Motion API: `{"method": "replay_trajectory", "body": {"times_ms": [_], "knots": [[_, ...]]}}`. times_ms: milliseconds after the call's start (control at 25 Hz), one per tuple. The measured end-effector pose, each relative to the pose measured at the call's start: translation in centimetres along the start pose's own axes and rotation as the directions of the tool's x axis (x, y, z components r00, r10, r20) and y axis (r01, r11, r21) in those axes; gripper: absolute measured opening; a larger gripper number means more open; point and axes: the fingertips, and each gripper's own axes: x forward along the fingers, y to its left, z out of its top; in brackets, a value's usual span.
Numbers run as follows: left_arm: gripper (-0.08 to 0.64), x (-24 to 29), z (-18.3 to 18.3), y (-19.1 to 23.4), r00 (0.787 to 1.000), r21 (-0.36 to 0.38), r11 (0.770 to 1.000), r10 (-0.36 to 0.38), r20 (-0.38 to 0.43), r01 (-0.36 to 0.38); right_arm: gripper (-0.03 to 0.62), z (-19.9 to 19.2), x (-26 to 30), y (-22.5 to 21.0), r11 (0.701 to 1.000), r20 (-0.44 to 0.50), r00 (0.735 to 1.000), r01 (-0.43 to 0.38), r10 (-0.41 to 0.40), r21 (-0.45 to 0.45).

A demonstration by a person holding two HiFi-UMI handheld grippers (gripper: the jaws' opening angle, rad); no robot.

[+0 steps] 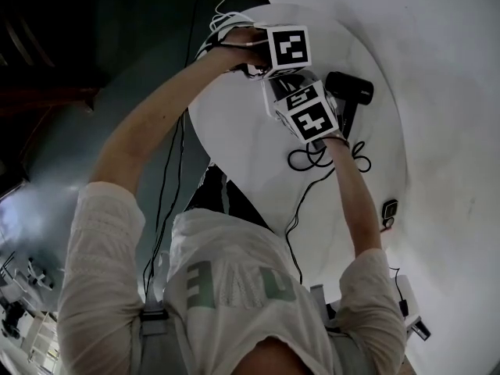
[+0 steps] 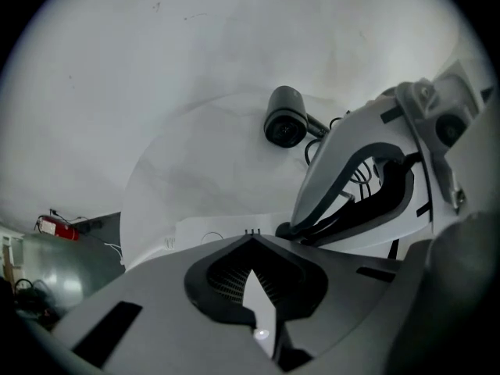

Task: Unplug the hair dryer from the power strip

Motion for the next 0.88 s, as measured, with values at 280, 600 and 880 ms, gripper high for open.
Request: {"method": "replay_trajectory", "body": {"times_ms": [280, 600, 880], "knots": [[0.009, 0.0, 0.3, 0.2, 0.999, -0.039, 0.998, -0.044, 0.019, 0.044, 0.057, 0.0, -0.5, -0.1, 1.000, -0.019, 1.000, 0.009, -0.009, 0.001], [0.011, -0.2, 0.3, 0.1, 1.000, -0.017, 1.000, -0.022, -0.003, 0.022, 0.057, 0.2, -3.1, 0.0, 0.998, 0.020, 1.000, -0.010, 0.009, 0.063], [0.011, -0.3, 0.1, -0.1, 1.000, -0.031, 0.999, -0.008, -0.014, 0.008, 0.058, 0.7, -5.6, -0.4, 0.996, 0.077, 0.997, 0.004, -0.012, 0.093]]}}
